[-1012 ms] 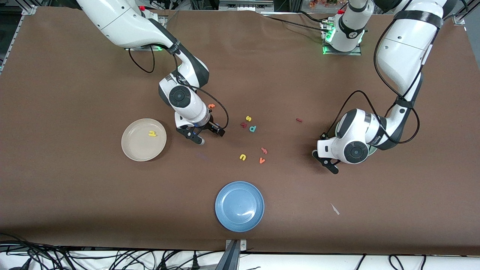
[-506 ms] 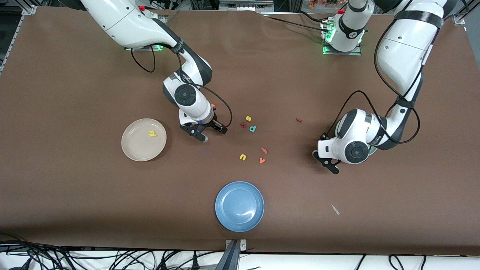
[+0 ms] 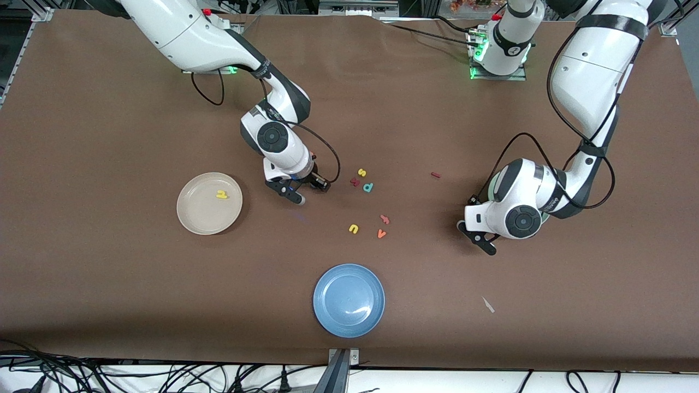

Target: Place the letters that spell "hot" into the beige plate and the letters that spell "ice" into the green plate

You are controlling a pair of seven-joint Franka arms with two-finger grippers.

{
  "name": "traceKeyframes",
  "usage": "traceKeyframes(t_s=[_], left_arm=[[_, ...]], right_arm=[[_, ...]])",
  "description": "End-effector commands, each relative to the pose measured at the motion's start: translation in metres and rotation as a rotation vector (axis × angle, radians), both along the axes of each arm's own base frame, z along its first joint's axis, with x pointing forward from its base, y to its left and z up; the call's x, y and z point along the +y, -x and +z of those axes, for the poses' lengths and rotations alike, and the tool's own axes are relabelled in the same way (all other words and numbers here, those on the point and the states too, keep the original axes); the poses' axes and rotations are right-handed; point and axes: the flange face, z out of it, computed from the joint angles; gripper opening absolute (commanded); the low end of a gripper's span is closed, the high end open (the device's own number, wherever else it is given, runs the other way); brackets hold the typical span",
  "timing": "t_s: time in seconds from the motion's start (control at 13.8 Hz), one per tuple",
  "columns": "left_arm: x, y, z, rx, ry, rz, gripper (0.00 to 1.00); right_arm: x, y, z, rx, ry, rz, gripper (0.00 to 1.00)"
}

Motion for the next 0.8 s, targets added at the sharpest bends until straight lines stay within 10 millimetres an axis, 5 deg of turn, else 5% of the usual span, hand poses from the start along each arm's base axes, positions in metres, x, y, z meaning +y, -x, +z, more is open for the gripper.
traceKeyframes(t_s=[0.0, 0.22, 0.43, 0.72], left_arm=[[0.002, 0.0, 0.004, -0.016, -0.022, -0.015, 0.53], [-0.004, 0.003, 0.0, -0.012, -0.031, 0.005, 0.48], [-0.005, 0.004, -0.003, -0.011, -0.04, 0.03, 0.29], [-0.004, 0.005, -0.003, -0.009, -0.048, 0.052, 0.0]], right_arm=[[0.0, 0.002, -0.002, -0.017, 0.006, -0.003, 0.31], [-0.001, 0.002, -0.002, -0.018, 0.009, 0.004, 0.12], [-0.009, -0.005, 0.009, -0.031, 0.011, 0.0, 0.1], [-0.066, -0.024, 0.054, -0.023, 0.052, 0.049, 0.1]])
